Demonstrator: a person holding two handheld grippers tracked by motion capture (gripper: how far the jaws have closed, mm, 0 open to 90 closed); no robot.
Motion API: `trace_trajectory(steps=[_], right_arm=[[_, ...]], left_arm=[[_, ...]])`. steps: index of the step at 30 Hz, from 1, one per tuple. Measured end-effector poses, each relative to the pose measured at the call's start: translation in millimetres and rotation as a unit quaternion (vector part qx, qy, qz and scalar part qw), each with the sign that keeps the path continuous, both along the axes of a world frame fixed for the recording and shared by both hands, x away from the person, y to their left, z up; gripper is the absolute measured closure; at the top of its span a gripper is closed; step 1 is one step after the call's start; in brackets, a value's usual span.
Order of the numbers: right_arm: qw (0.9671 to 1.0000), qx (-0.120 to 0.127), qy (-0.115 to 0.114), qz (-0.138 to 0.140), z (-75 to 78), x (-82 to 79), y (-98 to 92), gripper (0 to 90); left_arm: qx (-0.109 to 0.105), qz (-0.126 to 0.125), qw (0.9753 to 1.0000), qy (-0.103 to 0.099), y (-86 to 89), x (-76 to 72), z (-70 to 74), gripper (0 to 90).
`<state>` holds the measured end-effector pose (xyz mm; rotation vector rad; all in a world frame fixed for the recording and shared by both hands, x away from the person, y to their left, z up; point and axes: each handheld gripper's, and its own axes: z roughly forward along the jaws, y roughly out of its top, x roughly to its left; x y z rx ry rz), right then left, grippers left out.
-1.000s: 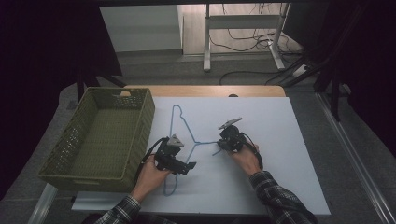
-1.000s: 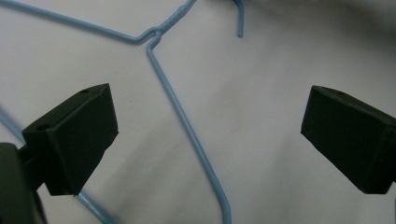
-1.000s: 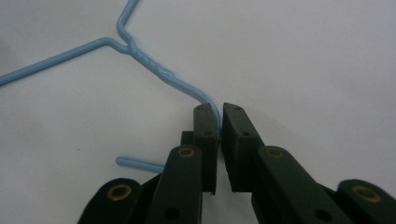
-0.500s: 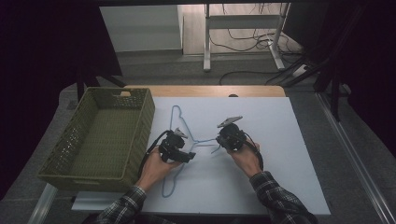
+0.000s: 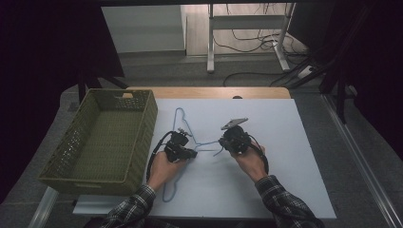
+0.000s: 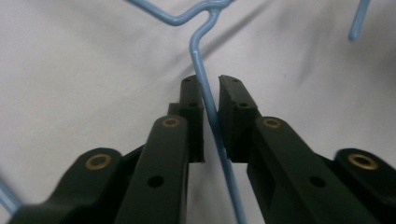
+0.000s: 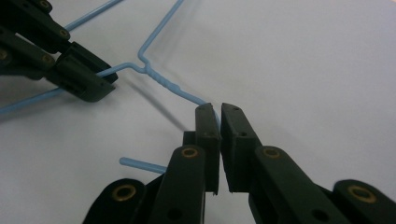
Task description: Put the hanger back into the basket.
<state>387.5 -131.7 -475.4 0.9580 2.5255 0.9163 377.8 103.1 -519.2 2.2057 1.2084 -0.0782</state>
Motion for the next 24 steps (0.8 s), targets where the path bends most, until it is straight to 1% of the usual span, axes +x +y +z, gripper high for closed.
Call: trace_trajectory(steps=[1,2,3,4,5,7,8,11,12,13,14,15,17,20,21,22,23,24], right_arm=[[0.9999,0.011,-0.002,0.004,1.1,-1.3,0.1,84.9],[0.9999,0.014,-0.008,0.002,3.3,-2.7,0.6,79.6],[0.9997,0.017,-0.015,0.003,6.9,-4.1,0.5,76.4],[0.9995,0.023,-0.023,0.005,11.9,-5.4,-1.1,74.4],[0.9992,0.031,-0.027,0.005,18.0,-6.5,-3.8,73.5],[0.9982,0.042,-0.043,-0.001,30.8,-8.2,-13.4,72.4],[0.9976,0.05,-0.047,-0.005,36.7,-8.3,-19.7,71.8],[0.9961,0.075,-0.044,-0.016,47.1,-8.4,-38.8,71.1],[0.9954,0.087,-0.037,-0.015,47.8,-8.8,-43.9,70.9],[0.9945,0.1,-0.03,-0.009,47.3,-9.4,-47.4,70.7],[0.9934,0.112,-0.023,-0.002,46.0,-10.7,-49.0,70.3],[0.9926,0.12,-0.017,0.006,44.6,-12.3,-48.5,69.6],[0.9906,0.133,-0.012,0.03,43.1,-15.9,-42.0,67.8],[0.9863,0.15,-0.018,0.067,47.0,-22.9,-26.0,64.3],[0.9848,0.154,-0.021,0.077,49.0,-24.9,-20.5,62.8],[0.9828,0.16,-0.028,0.088,51.2,-27.3,-14.1,62.0],[0.9815,0.164,-0.031,0.094,52.2,-28.4,-10.7,61.4],[0.9799,0.168,-0.036,0.101,53.1,-29.1,-7.0,61.0]], left_arm=[[-0.009,-0.001,0.9999,-0.005,2.9,0.0,0.4,86.7],[-0.003,-0.006,0.9999,-0.014,3.0,-1.0,2.7,86.4],[0.003,0.003,0.9999,-0.014,3.7,-1.6,5.4,86.9],[-0.011,0.008,0.9998,-0.013,6.6,-1.9,8.2,86.8],[-0.023,0.006,0.9996,-0.013,9.3,-2.0,11.3,86.9],[-0.024,0.009,0.9994,-0.025,13.2,-4.0,20.1,87.0],[-0.034,0.01,0.999,-0.029,16.3,-4.8,24.7,87.0],[-0.059,0.005,0.9974,-0.041,23.2,-7.9,39.0,87.1],[-0.068,0.005,0.9966,-0.047,24.3,-9.8,43.5,87.1],[-0.072,-0.001,0.9961,-0.051,25.5,-11.3,47.9,87.1],[-0.08,-0.002,0.9953,-0.053,25.8,-13.0,51.7,87.1],[-0.089,-0.006,0.9945,-0.056,25.9,-14.7,55.2,87.1],[-0.096,-0.014,0.9933,-0.063,23.7,-18.0,60.6,87.1],[-0.113,-0.025,0.9913,-0.062,20.4,-21.8,65.1,87.1],[-0.113,-0.025,0.9913,-0.062,20.4,-21.8,65.1,87.1],[-0.121,-0.031,0.9904,-0.06,17.8,-24.1,66.0,87.1],[-0.121,-0.031,0.9904,-0.06,17.8,-24.1,66.0,87.1],[-0.129,-0.037,0.9893,-0.057,14.7,-26.4,65.0,87.0]])
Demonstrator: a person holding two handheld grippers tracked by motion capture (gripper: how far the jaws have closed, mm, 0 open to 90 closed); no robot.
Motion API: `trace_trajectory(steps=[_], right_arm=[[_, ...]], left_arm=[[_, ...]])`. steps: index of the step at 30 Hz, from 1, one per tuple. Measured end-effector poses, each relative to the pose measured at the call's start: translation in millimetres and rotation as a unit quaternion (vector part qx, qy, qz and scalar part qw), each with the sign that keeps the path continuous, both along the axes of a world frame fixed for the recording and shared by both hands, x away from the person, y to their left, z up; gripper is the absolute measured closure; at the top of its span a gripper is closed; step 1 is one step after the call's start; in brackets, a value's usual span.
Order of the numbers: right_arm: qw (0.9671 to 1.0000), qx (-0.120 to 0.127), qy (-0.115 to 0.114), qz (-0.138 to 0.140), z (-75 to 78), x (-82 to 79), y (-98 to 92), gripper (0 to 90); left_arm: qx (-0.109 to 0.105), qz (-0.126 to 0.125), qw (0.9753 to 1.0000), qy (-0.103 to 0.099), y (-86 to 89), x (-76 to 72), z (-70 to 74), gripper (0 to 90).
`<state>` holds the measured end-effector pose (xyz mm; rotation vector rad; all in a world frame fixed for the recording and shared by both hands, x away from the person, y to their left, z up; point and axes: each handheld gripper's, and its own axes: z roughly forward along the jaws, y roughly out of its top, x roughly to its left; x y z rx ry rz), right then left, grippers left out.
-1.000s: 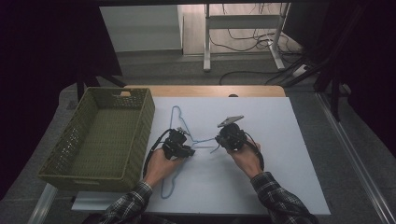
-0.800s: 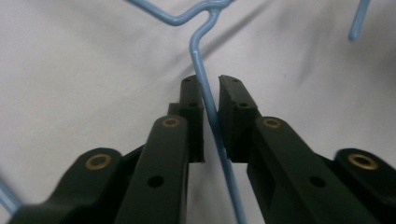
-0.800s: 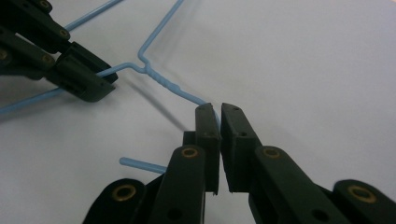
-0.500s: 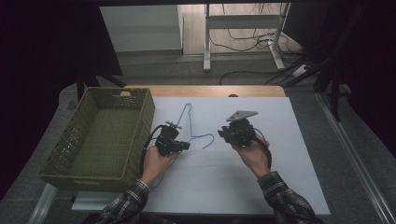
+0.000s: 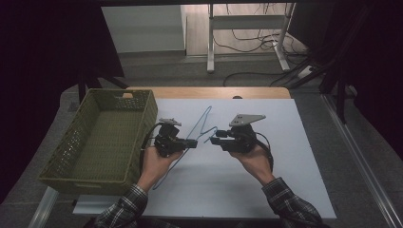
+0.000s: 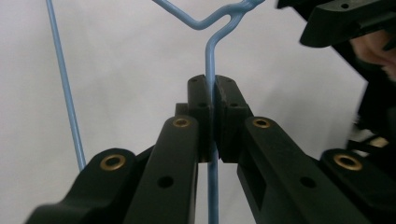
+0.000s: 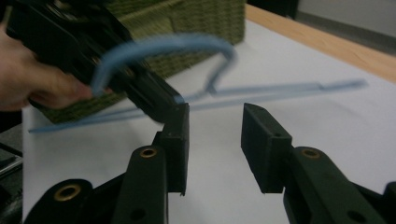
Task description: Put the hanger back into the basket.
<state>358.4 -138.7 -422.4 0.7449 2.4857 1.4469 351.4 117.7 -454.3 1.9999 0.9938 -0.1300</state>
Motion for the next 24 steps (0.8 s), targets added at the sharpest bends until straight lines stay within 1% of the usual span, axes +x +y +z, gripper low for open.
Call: trace_trajectory(steps=[2,3,4,5,6,8,9,10,11,12,13,14,15,16,18,20,21,23,24], right_arm=[[0.9999,0.007,-0.009,0.008,0.2,-0.8,5.4,62.7],[0.9999,0.008,-0.01,0.01,-0.8,-0.6,7.4,65.3],[0.9999,0.006,-0.013,0.007,-2.0,-0.5,8.8,71.1],[0.9998,0.007,-0.017,0.007,-3.3,-0.9,9.4,77.8],[0.9997,0.011,-0.022,0.006,-4.4,-1.5,9.4,83.1],[0.9997,0.018,-0.016,0.004,-4.4,-2.4,8.8,84.5],[0.9998,0.014,-0.012,0.002,-3.3,-3.2,9.5,84.7],[0.9999,0.003,-0.015,-0.003,-1.5,-4.7,10.8,84.7],[0.9997,-0.012,-0.017,-0.009,0.7,-6.1,12.3,84.7],[0.9993,-0.025,-0.022,-0.014,2.7,-7.4,13.8,84.8],[0.9989,-0.035,-0.026,-0.017,4.8,-8.8,14.9,84.8],[0.9986,-0.043,-0.027,-0.016,6.7,-9.5,15.9,84.8],[0.9984,-0.048,-0.024,-0.017,8.6,-10.0,17.3,84.8],[0.9981,-0.055,-0.022,-0.019,10.2,-10.5,18.9,84.8],[0.9973,-0.067,-0.021,-0.02,12.4,-11.5,23.3,84.7],[0.9968,-0.076,-0.016,-0.02,13.1,-12.4,27.4,84.7],[0.9965,-0.079,-0.013,-0.022,13.2,-12.8,29.1,84.7],[0.9962,-0.085,-0.011,-0.019,13.0,-13.4,31.5,84.7],[0.9961,-0.085,-0.009,-0.021,13.0,-14.0,32.4,84.7]], left_arm=[[-0.017,-0.008,0.9998,0.006,-2.4,-1.8,-2.3,87.0],[-0.026,-0.011,0.9995,0.011,-3.4,-2.8,-3.5,87.0],[-0.031,-0.014,0.9993,0.013,-4.7,-3.9,-4.5,87.0],[-0.031,-0.017,0.9993,0.013,-6.5,-5.2,-5.1,86.9],[-0.026,-0.021,0.9994,0.01,-8.4,-6.5,-5.7,86.8],[-0.012,-0.026,0.9996,-0.002,-11.1,-9.2,-4.4,85.8],[0.002,-0.027,0.9995,-0.014,-12.1,-11.1,-2.2,84.9],[0.02,-0.025,0.9991,-0.027,-12.7,-13.4,1.1,79.6],[0.034,-0.029,0.9983,-0.037,-12.9,-15.3,4.3,72.8],[0.043,-0.033,0.9976,-0.044,-12.3,-16.8,7.6,68.8],[0.052,-0.032,0.9969,-0.049,-11.8,-18.4,11.1,66.3],[0.064,-0.038,0.9959,-0.052,-12.0,-19.5,14.4,64.6],[0.064,-0.038,0.9959,-0.052,-12.0,-19.5,14.4,63.6],[0.085,-0.047,0.994,-0.051,-13.5,-20.0,20.1,63.0],[0.092,-0.062,0.9931,-0.036,-16.3,-17.4,22.9,63.2],[0.107,-0.072,0.9915,-0.019,-20.0,-12.8,22.9,65.2],[0.113,-0.074,0.9908,-0.013,-21.5,-10.4,22.4,66.6],[0.119,-0.078,0.9898,0.003,-24.1,-5.2,20.9,69.3],[0.125,-0.081,0.9889,0.007,-25.0,-3.0,20.4,70.5]])
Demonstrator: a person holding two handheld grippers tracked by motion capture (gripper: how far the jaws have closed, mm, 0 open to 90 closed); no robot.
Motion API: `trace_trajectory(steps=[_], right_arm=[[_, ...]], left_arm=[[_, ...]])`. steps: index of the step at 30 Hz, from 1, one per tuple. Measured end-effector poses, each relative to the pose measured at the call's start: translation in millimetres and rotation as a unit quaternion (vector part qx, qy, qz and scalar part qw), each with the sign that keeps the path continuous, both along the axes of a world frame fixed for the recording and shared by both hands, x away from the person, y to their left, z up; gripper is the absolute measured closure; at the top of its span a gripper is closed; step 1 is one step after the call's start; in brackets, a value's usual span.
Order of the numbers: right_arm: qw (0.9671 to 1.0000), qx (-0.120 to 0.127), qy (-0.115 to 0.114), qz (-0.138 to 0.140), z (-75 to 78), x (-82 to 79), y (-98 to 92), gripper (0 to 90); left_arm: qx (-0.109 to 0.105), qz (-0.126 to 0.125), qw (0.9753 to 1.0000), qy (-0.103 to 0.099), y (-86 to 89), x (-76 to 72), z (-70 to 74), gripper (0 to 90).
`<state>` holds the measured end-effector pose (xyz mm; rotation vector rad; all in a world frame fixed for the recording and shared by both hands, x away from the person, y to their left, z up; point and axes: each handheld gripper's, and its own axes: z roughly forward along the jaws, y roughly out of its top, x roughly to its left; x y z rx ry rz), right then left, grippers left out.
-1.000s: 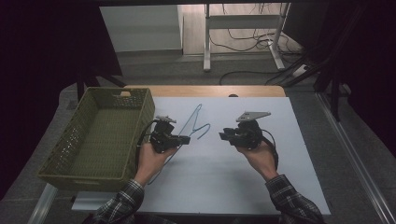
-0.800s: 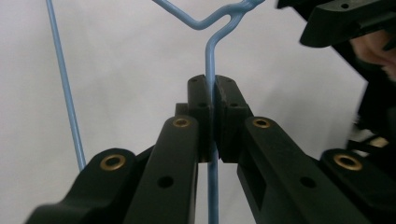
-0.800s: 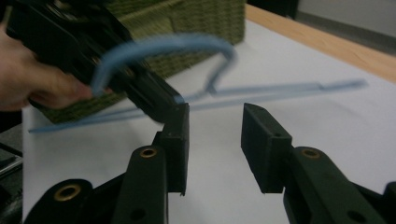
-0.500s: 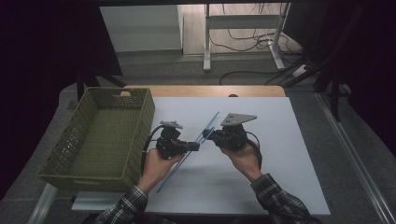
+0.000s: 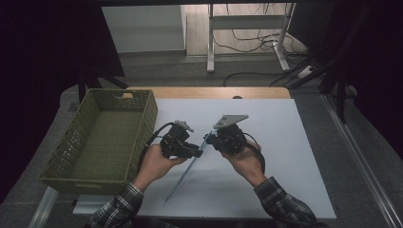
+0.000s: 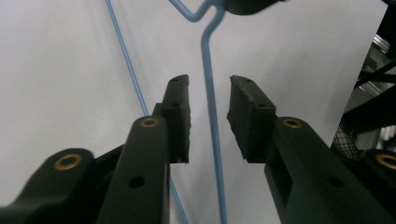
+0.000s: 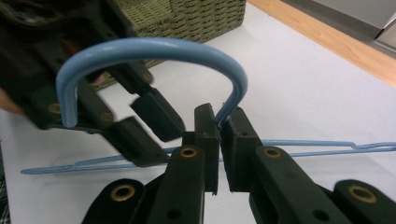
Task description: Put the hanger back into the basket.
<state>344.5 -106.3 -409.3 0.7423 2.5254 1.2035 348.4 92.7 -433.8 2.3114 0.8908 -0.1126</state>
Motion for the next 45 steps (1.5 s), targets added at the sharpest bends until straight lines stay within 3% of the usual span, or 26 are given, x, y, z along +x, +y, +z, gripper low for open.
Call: trace_trajectory(steps=[5,9,11,13,16,19,27,30,37,45], right_arm=[[1.0,0.002,0.003,-0.003,1.8,0.1,0.5,84.6],[1.0,0.001,-0.003,-0.005,2.2,-0.3,0.8,84.5],[0.9999,0.011,-0.008,-0.005,3.1,-0.9,-0.3,82.7],[0.9995,0.031,-0.006,-0.004,5.7,-0.7,-3.3,71.2],[0.9989,0.045,-0.014,-0.008,12.2,-2.5,-9.5,60.8],[0.9982,0.059,-0.009,-0.009,16.5,-4.1,-18.4,51.4],[0.9977,0.065,0.006,-0.018,13.8,-9.7,-38.5,38.2],[0.9978,0.061,0.016,-0.019,11.2,-12.7,-49.7,30.1],[0.9978,0.055,0.023,-0.029,7.1,-17.1,-68.0,20.0],[0.9972,0.051,0.034,-0.044,-3.5,-20.8,-83.7,12.1]], left_arm=[[-0.003,-0.007,0.9998,0.018,-3.2,4.3,-0.5,84.6],[0.005,0.003,0.9999,0.012,-4.0,3.9,2.9,87.4],[-0.008,0.003,0.9999,0.012,0.6,4.7,5.7,87.6],[-0.015,0.006,0.9998,0.014,4.4,5.4,9.6,87.7],[-0.03,0.015,0.9993,0.013,12.7,6.3,18.7,87.8],[-0.046,0.02,0.9987,0.011,23.4,8.0,30.1,87.8],[-0.07,0.044,0.9966,-0.005,50.5,8.3,59.8,87.7],[-0.079,0.056,0.9952,-0.015,67.5,7.2,77.7,87.7],[-0.074,0.08,0.9932,-0.042,101.6,3.4,103.8,87.7],[-0.062,0.104,0.9913,-0.052,147.8,-0.4,113.2,87.8]])
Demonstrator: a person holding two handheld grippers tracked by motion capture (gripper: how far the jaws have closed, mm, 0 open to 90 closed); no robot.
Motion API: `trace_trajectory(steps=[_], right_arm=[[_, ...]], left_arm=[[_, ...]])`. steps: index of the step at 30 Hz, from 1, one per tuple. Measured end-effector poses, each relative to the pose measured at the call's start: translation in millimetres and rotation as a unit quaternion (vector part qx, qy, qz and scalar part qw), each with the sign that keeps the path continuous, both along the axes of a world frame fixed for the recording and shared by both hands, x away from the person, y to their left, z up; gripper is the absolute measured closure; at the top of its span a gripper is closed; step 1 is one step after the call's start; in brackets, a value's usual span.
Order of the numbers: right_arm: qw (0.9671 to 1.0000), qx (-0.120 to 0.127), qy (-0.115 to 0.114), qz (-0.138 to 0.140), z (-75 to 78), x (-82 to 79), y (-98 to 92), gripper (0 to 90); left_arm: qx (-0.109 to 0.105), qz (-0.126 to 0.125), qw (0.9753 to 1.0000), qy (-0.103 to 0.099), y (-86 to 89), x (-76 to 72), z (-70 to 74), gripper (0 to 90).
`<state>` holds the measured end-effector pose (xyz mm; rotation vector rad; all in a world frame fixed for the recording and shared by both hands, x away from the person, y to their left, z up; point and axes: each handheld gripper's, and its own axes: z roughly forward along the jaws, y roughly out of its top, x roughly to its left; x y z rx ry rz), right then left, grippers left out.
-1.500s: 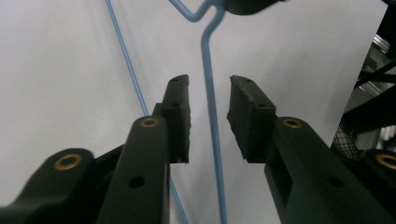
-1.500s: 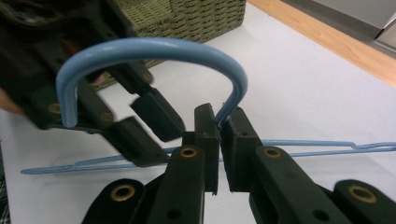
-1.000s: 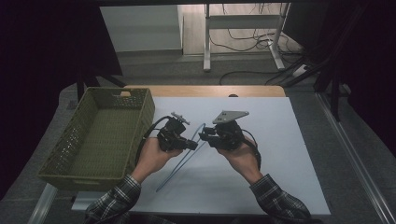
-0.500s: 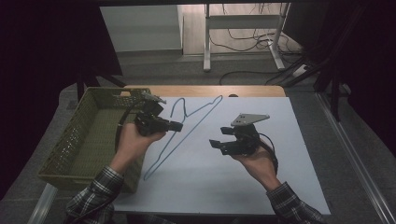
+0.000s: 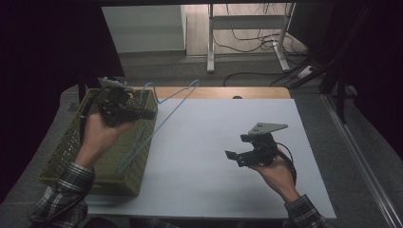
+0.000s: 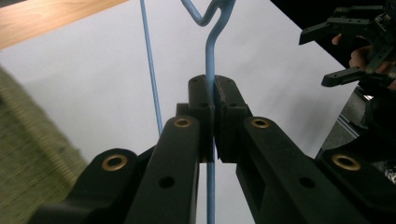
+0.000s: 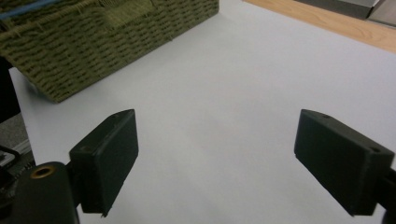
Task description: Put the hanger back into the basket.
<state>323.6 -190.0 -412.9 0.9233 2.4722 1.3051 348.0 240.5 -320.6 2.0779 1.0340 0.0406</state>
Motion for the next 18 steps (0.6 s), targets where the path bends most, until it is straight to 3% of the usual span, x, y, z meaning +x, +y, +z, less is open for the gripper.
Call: trace_trajectory(steps=[12,18], right_arm=[[0.9999,-0.001,0.003,-0.011,-9.3,-2.4,-10.2,8.9],[0.9998,-0.012,-0.004,-0.015,-14.9,-3.7,-15.1,6.1]], left_arm=[[0.004,0.024,0.9997,-0.009,69.9,-11.1,10.2,87.8],[0.012,0.039,0.9992,-0.005,103.9,-17.0,6.0,87.7]])
